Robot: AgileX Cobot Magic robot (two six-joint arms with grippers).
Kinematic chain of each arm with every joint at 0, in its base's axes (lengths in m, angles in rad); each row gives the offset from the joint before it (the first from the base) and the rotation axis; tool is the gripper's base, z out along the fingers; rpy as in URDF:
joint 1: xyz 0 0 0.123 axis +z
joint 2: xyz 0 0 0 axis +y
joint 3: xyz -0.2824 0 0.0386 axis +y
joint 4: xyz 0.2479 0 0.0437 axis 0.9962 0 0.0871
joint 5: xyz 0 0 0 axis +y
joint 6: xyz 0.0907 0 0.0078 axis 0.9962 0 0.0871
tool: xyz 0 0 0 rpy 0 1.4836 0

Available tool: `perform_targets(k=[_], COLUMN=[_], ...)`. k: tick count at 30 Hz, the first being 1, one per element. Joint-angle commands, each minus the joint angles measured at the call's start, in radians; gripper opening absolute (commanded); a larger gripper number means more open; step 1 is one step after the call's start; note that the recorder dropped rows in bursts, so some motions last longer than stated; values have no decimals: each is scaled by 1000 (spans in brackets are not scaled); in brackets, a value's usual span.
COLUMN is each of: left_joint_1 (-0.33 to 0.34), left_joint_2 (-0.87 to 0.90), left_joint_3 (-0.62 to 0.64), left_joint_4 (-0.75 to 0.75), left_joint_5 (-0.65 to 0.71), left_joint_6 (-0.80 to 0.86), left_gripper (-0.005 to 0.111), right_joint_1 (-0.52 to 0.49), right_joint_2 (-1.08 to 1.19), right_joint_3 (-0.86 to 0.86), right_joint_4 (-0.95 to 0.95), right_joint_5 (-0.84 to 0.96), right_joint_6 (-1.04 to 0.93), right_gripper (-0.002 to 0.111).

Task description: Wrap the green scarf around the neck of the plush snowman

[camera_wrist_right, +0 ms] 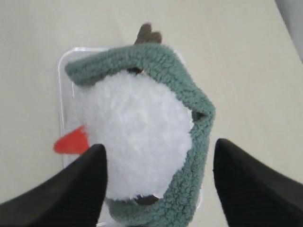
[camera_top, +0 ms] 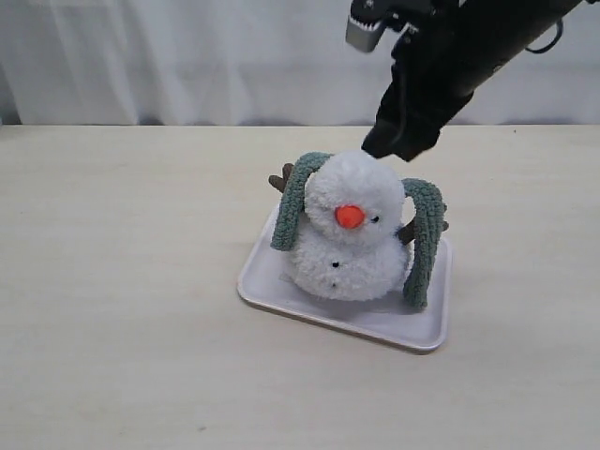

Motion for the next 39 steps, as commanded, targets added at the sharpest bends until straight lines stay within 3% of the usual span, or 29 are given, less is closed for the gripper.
perform_targets(k=[1, 8, 13, 15, 19, 21, 25, 30, 35, 39], left_joint_1=[2, 2, 2, 2, 2, 2, 2, 2, 2, 2], left_joint_2=[-2, -2, -2, -2, -2, -2, -2, -2, -2, -2], left_joint_3=[2, 2, 2, 2, 2, 2, 2, 2, 2, 2], left_joint_4=[2, 2, 2, 2, 2, 2, 2, 2, 2, 2], left_joint_5=[-7, -7, -7, -7, -7, -7, -7, -7, -7, -7], left_joint_6=[-7, -7, -7, -7, -7, -7, -7, -7, -7, -7], left_gripper=[0, 0, 0, 0, 0, 0, 0, 0, 0, 0], right_joint_1=[1, 74, 199, 219, 222, 222, 222, 222, 222, 222], right_joint_2=[-64, -83, -38, 10, 126, 174, 236, 287, 340, 376], right_joint_3=[-15, -84, -106, -140, -200, -228, -273, -275, -275, -275], right_joint_4=[16, -30, -258, -314, -299, -299, -299, -350, -497, -504], right_joint_5=[-40, -2, 1, 64, 126, 111, 10, -158, -163, -163], right_joint_6=[227, 344, 654, 744, 837, 889, 903, 907, 949, 949], right_gripper=[40, 4, 6, 14, 41, 46, 34, 4, 4, 4])
